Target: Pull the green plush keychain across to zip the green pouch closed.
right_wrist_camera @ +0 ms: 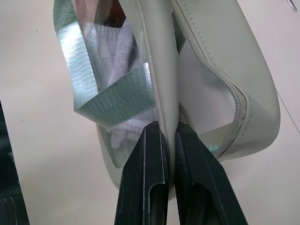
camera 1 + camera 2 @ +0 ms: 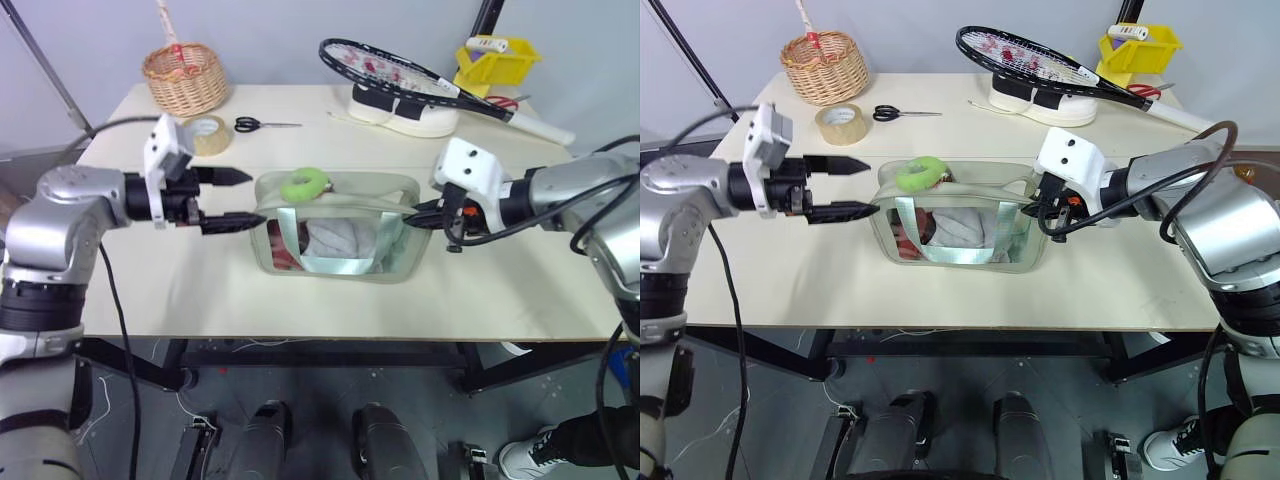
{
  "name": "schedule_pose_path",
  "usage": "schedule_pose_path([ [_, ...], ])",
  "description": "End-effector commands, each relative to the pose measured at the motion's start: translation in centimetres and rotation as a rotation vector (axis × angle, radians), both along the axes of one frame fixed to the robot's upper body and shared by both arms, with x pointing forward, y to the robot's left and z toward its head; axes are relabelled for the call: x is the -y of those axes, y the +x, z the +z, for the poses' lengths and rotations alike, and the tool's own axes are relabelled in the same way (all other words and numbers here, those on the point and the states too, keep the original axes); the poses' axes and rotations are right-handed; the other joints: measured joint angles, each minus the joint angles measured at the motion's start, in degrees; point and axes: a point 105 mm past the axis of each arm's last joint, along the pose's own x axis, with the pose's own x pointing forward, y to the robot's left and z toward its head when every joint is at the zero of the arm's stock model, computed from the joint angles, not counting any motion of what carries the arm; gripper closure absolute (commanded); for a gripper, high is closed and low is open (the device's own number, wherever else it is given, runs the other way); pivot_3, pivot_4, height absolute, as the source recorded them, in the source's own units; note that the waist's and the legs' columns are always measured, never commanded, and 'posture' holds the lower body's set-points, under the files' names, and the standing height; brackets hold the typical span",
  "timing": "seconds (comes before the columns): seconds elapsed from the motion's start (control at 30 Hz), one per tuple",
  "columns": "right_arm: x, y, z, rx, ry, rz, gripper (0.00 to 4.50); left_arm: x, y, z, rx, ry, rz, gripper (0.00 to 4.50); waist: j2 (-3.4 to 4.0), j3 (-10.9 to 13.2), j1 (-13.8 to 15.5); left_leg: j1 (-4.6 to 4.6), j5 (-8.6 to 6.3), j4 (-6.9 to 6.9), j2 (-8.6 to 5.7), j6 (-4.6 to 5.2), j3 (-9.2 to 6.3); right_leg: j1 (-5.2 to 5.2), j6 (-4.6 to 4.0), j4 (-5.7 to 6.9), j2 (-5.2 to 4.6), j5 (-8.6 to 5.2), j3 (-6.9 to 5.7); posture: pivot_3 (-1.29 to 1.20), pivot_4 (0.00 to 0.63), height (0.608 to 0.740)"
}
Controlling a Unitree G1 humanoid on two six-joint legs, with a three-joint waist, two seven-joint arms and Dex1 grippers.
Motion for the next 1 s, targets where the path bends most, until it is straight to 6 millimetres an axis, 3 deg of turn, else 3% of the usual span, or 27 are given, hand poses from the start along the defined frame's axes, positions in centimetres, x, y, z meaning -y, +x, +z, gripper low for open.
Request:
schedule_pose_path([
  [0.03,-0.3,-0.2,1.5,0.057,0.019,0.022,4.5,0.4,-0.4,0.4,0.071,0.033,-0.027,0.61,0.0,0.0,0.1,-0.01,0.0,0.0,0.0,0.0,0.0,-0.01,0.0,0.0,0.0,0.0,0.0,0.0,0.15,0.659],
  [0.13,-0.4,-0.2,1.6,0.063,0.019,0.027,4.5,0.8,-0.1,0.0,0.068,0.03,-0.027,1.93,0.0,0.0,0.1,-0.01,0.0,0.01,-0.01,0.0,0.0,0.0,0.0,0.0,-0.01,0.0,0.0,0.0,0.15,0.659],
  [0.27,-0.5,-0.4,1.9,0.066,0.024,0.038,4.5,1.1,-0.1,-0.4,0.071,0.043,-0.037,4.12,0.0,0.0,0.03,-0.01,0.0,0.0,-0.01,0.0,0.01,-0.01,0.0,0.0,-0.01,0.0,0.0,0.0,0.15,0.659],
  [0.3,-0.5,-0.4,1.9,0.067,0.024,0.039,4.5,1.1,-0.1,-0.4,0.073,0.046,-0.039,4.45,0.0,0.0,0.01,-0.01,0.0,0.0,-0.01,0.0,0.02,-0.02,0.0,0.0,-0.01,0.0,0.0,0.0,0.15,0.659],
  [0.37,-0.5,-0.4,1.9,0.066,0.026,0.041,4.5,1.2,0.1,-0.4,0.08,0.049,-0.028,4.45,0.0,0.0,0.04,-0.01,0.0,0.0,-0.01,0.0,0.01,-0.02,0.03,0.0,0.0,0.02,0.0,0.0,0.15,0.659],
  [0.4,-0.6,-0.4,1.9,0.066,0.028,0.046,4.12,1.2,0.2,-0.4,0.086,0.053,-0.026,4.49,0.0,0.0,0.05,-0.01,0.0,0.0,-0.01,0.0,0.01,-0.02,0.05,0.0,0.0,0.03,0.0,0.0,0.15,0.659],
  [0.5,-1.3,-1.5,2.5,0.027,0.083,0.107,2.89,1.4,0.5,-0.4,0.099,0.053,-0.016,4.5,0.0,0.0,0.14,-0.01,0.0,0.0,-0.01,0.0,0.02,-0.01,0.05,0.0,-0.01,0.03,0.0,0.0,0.15,0.659],
  [0.67,-3.8,-2.4,5.8,0.035,0.258,0.215,0.21,1.7,0.7,-0.4,0.099,0.049,-0.019,4.5,0.0,0.0,0.1,0.0,0.0,0.02,-0.02,0.0,-0.01,0.01,0.14,0.01,0.0,0.07,-0.01,0.0,0.15,0.659],
  [0.97,-11.2,1.2,4.4,0.135,0.191,0.274,0.07,2.0,0.5,-0.5,0.092,0.045,-0.025,4.5,-0.01,-0.01,0.07,0.0,0.01,0.02,-0.06,0.0,-0.03,0.01,0.16,0.02,0.0,0.09,-0.02,0.0,0.15,0.659],
  [1.0,-11.6,1.6,4.3,0.143,0.182,0.269,0.3,1.9,0.5,-0.5,0.091,0.047,-0.024,4.5,-0.01,-0.01,0.06,-0.01,0.01,0.02,-0.07,-0.01,-0.03,0.0,0.16,0.02,0.0,0.09,-0.02,0.0,0.15,0.659],
])
